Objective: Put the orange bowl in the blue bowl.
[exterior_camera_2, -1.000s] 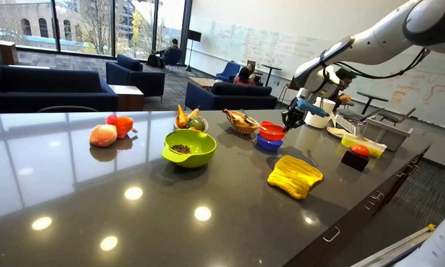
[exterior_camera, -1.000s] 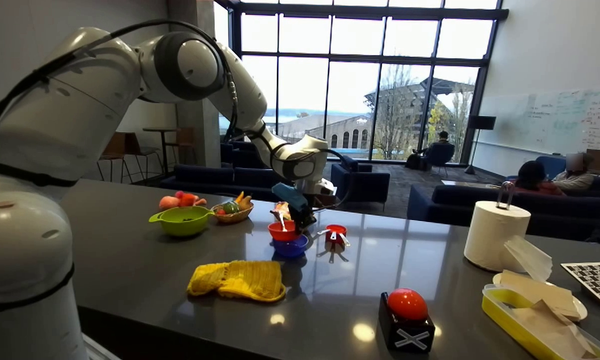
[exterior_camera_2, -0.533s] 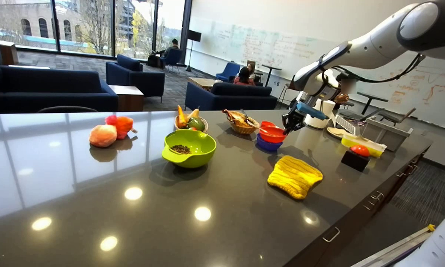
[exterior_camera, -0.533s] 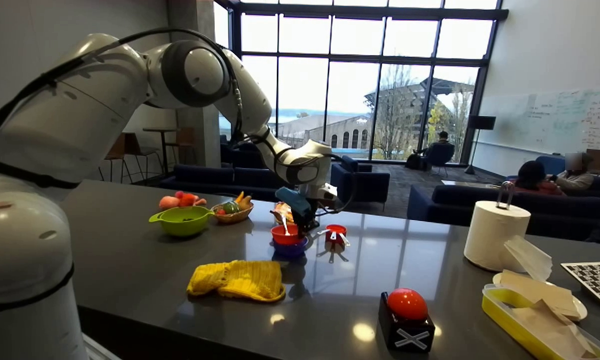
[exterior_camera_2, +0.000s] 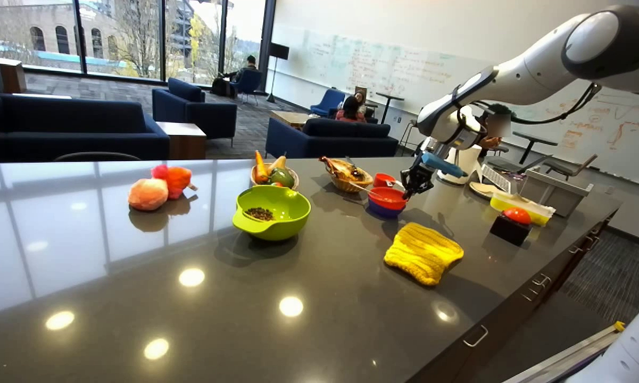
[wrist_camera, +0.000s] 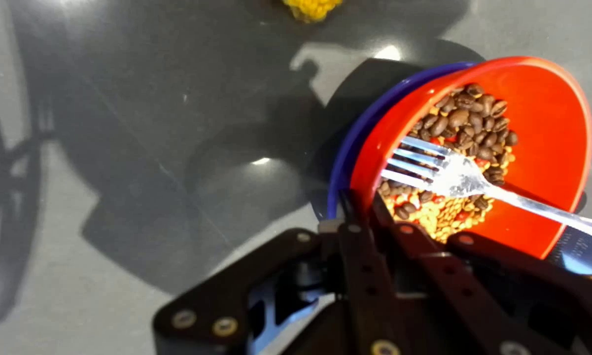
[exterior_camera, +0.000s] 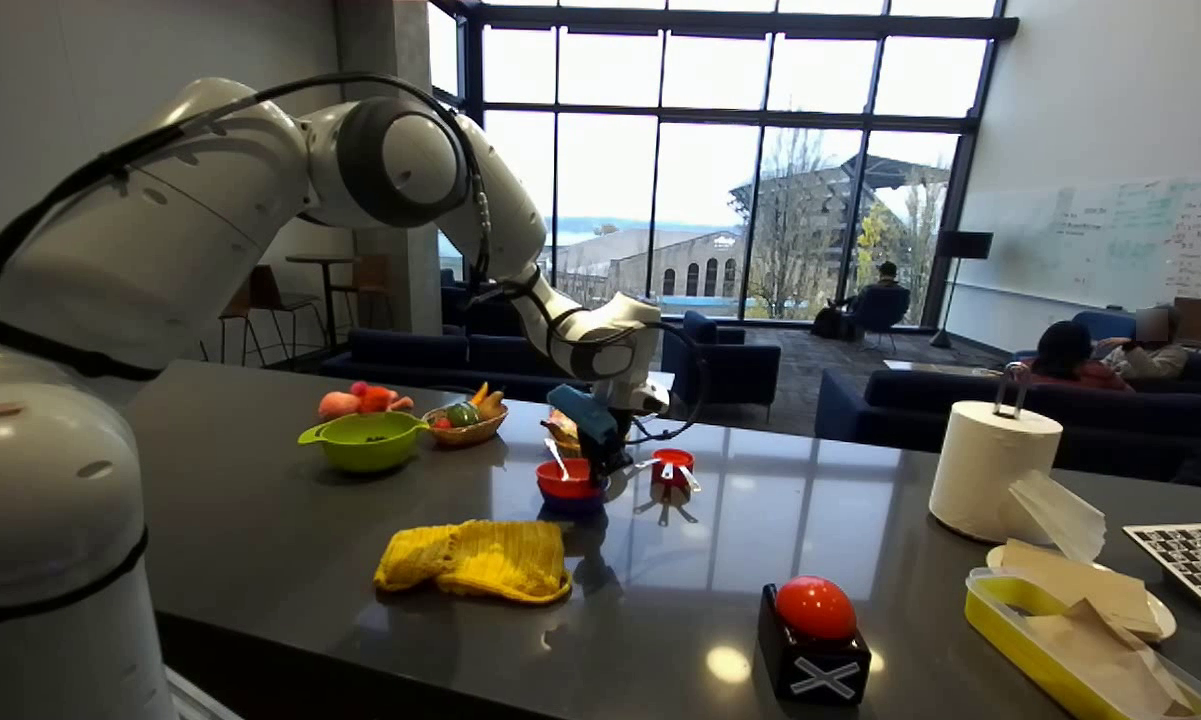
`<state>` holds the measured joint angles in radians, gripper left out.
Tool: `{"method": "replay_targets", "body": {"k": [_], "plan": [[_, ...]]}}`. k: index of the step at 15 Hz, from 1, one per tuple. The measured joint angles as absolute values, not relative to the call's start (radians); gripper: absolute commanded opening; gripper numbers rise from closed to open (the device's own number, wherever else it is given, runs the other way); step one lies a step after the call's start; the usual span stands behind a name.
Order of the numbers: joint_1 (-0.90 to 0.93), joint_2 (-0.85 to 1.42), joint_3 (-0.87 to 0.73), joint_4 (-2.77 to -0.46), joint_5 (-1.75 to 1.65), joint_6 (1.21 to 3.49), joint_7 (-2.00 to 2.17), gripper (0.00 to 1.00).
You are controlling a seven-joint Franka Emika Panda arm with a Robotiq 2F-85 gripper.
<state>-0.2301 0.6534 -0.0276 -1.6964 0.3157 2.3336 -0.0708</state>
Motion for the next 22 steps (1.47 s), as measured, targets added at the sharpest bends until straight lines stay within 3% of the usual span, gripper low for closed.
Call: {"method": "replay_targets", "body": {"k": [5,6,7,10,17,18,22], "plan": [[-0.233,0.684,-0.008,-1.674,0.316,2.326,-0.074,0.04],[-0.234,0.687,-0.006,-1.669,0.316,2.323,-0.074,0.31],[-0.234,0.69,-0.005,-1.664,0.316,2.318,-0.075,0.31],[-0.236,0.692,0.001,-1.657,0.316,2.31,-0.078,0.47],[-0.236,0.681,0.021,-1.647,0.316,2.286,-0.092,0.95],[-0.233,0.675,0.023,-1.647,0.316,2.279,-0.093,1.0],[-0.218,0.628,0.026,-1.66,0.314,2.235,-0.094,1.0]]}}
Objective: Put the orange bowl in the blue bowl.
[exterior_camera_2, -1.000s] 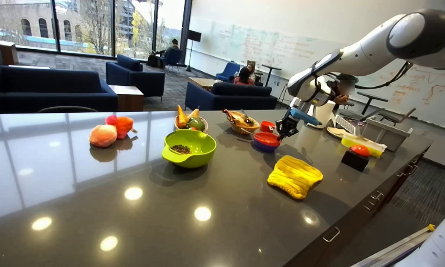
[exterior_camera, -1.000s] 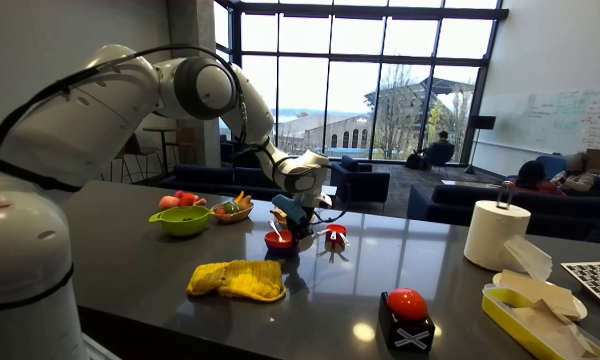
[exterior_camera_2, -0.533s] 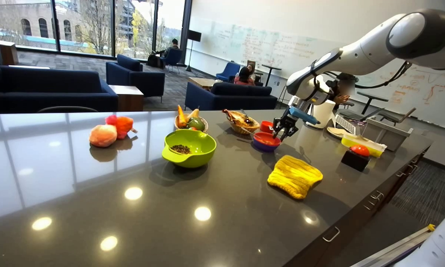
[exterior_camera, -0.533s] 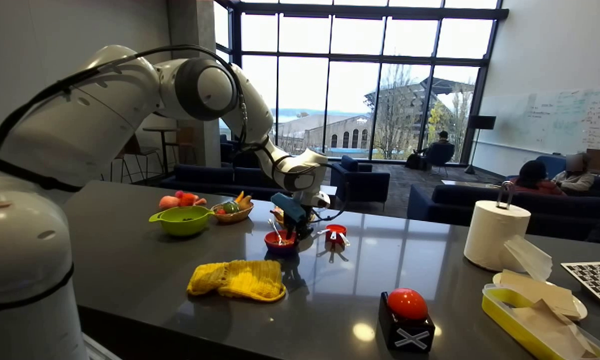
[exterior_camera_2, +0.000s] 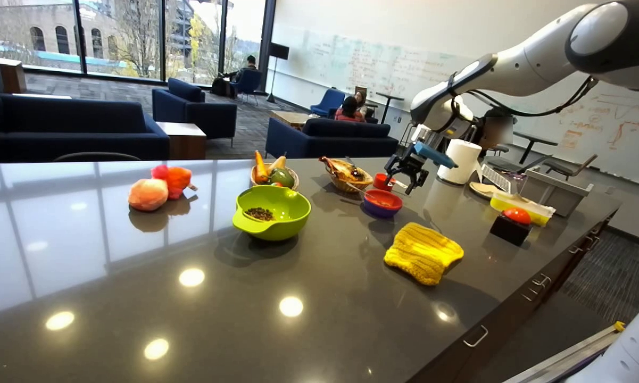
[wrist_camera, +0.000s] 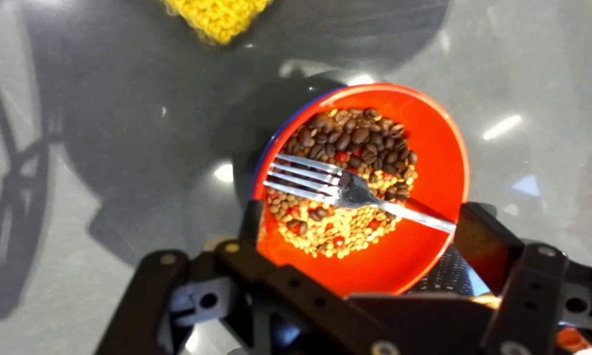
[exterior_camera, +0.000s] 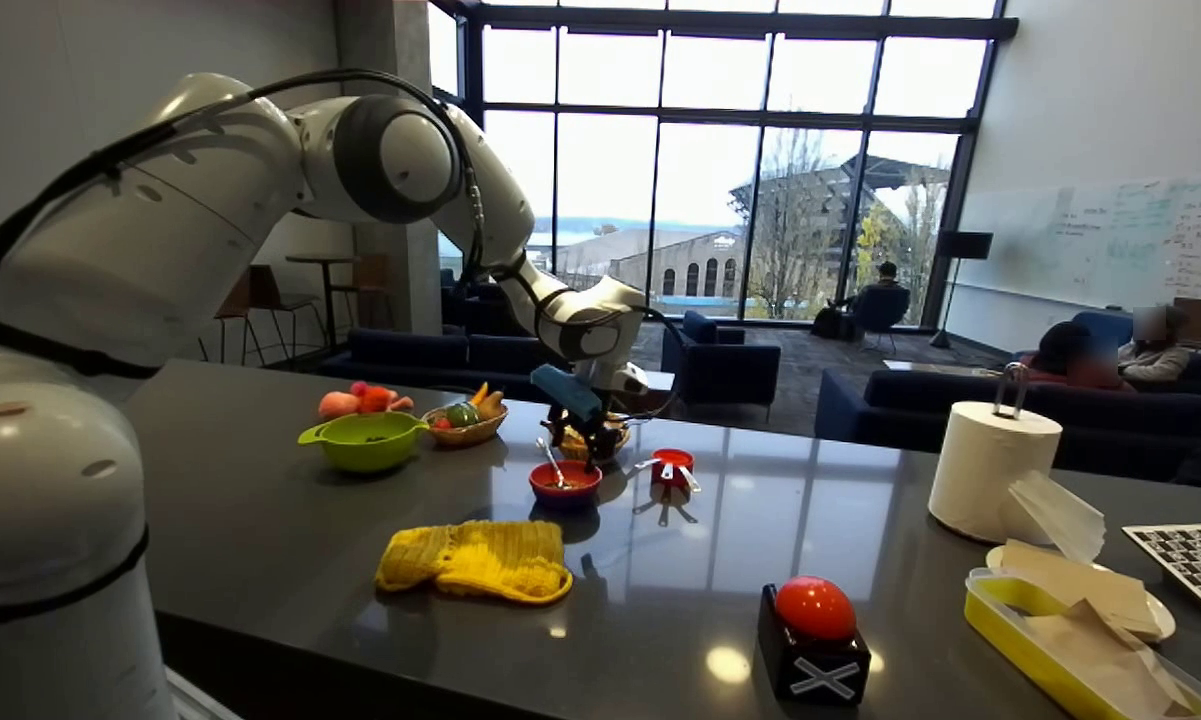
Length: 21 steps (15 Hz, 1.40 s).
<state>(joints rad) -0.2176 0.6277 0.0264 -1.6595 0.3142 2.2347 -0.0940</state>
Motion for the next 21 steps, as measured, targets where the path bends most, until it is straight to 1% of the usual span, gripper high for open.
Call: {"method": "replay_targets", "body": {"k": [6,14,21], "plan": [[-0.18,0.501,0.025,-1.725,0.279,2.133,-0.112,1.0],[-0.137,0.33,0.021,-1.823,0.161,1.929,-0.199,1.0],[-0.115,0.201,0.02,-1.93,0.115,1.848,-0.289,1.0]]}}
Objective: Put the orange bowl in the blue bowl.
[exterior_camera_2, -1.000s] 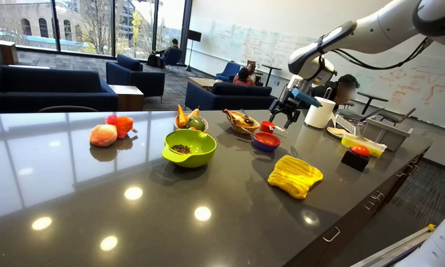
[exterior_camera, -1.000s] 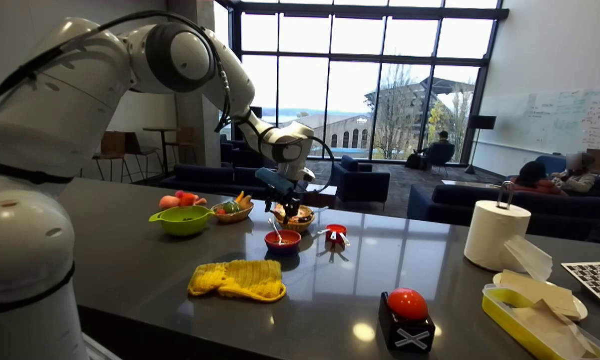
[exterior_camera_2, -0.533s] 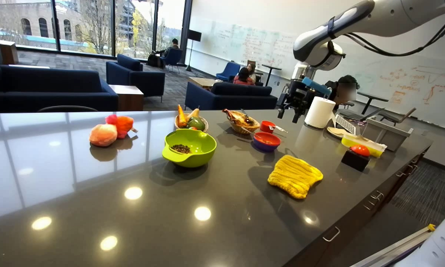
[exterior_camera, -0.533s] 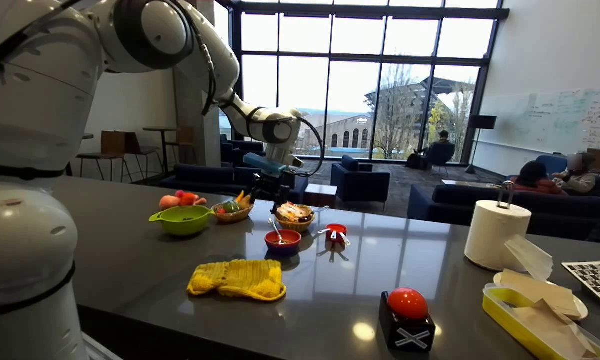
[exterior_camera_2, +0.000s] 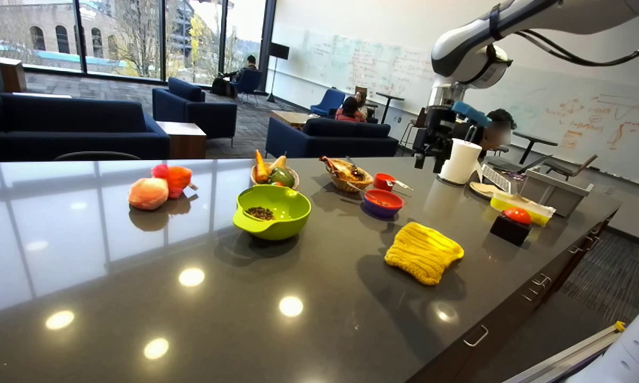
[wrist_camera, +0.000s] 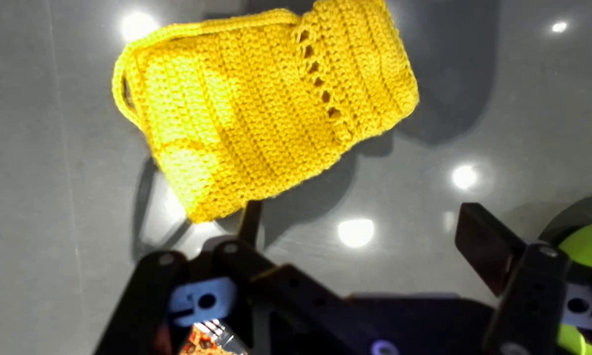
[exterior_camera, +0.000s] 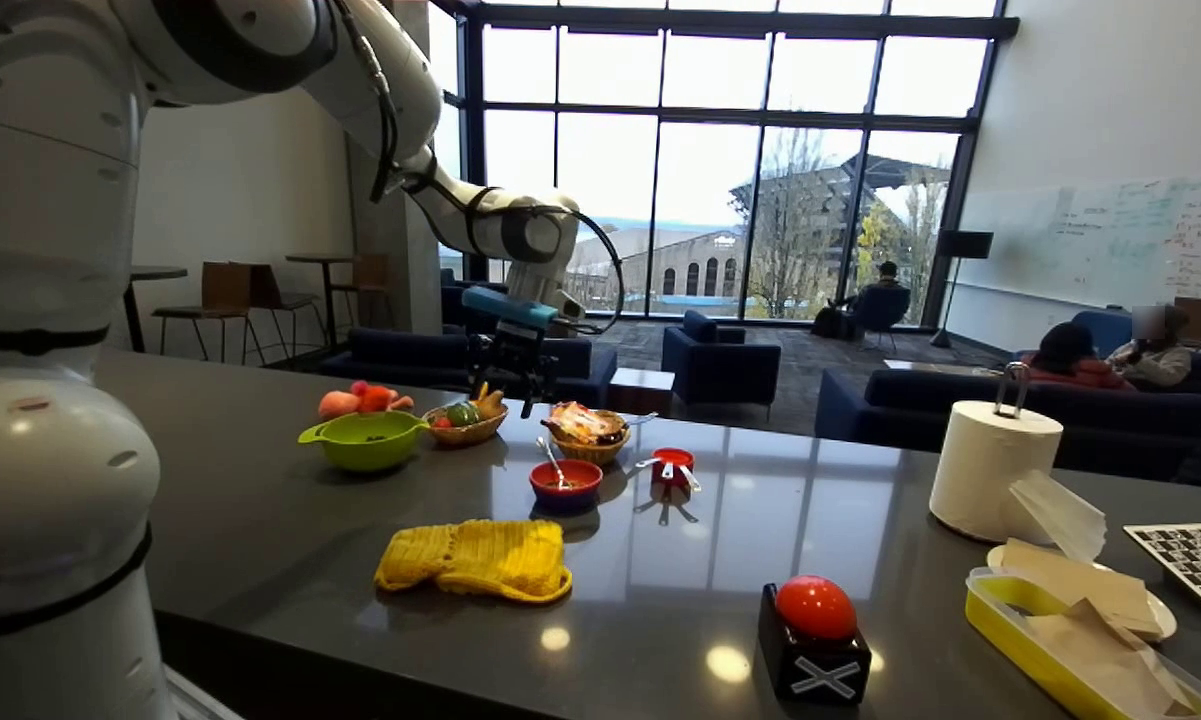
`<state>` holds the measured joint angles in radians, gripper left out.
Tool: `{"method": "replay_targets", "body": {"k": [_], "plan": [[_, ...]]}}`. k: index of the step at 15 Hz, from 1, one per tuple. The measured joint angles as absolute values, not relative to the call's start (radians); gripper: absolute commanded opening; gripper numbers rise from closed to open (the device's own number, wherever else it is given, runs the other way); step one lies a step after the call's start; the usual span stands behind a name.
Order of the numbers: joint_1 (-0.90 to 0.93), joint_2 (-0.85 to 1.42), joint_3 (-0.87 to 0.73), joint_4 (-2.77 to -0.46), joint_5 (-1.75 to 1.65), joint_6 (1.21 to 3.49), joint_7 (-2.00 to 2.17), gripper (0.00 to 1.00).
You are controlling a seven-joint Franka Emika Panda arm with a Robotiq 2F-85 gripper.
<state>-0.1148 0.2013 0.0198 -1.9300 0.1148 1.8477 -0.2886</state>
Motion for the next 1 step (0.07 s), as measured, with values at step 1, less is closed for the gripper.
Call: {"method": "replay_targets", "body": {"k": [1], "plan": [[-0.114,0.181,0.02,-1.948,0.114,1.84,-0.3,1.0]]}}
